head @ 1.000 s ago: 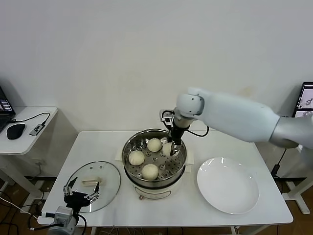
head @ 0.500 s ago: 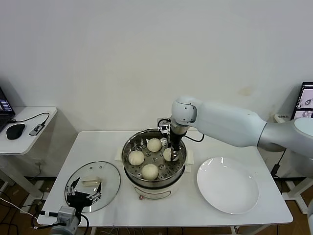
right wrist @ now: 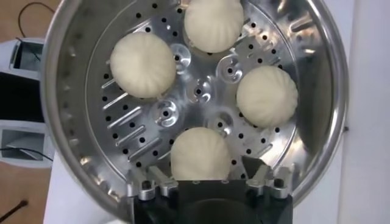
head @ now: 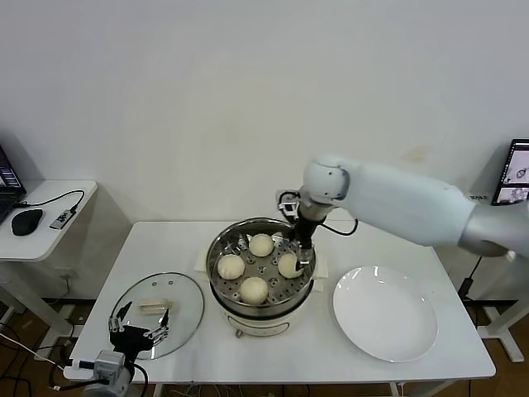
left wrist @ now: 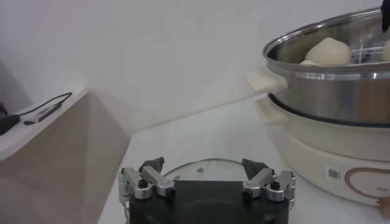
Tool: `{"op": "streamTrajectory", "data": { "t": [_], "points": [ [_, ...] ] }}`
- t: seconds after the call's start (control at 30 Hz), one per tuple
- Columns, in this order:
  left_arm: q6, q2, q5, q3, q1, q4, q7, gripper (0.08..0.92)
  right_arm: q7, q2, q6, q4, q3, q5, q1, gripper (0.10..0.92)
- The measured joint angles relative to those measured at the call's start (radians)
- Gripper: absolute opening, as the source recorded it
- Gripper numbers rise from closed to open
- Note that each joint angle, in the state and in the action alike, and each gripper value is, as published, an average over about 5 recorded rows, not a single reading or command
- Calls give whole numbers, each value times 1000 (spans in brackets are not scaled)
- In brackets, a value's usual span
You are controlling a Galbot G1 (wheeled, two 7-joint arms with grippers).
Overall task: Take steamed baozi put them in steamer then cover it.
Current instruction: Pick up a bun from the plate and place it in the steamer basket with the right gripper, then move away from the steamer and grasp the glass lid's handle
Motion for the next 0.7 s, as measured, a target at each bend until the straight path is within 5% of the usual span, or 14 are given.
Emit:
{"op": "streamTrajectory", "data": {
  "t": [0.33, 0.7],
  "points": [
    [-53, -8, -65, 2, 6, 11, -48, 823, 248, -301, 121, 178, 316, 131, -210, 823],
    [-116, 1, -109, 9, 19, 39, -67, 823, 644, -463, 297, 361, 969, 250, -847, 823]
  ]
}}
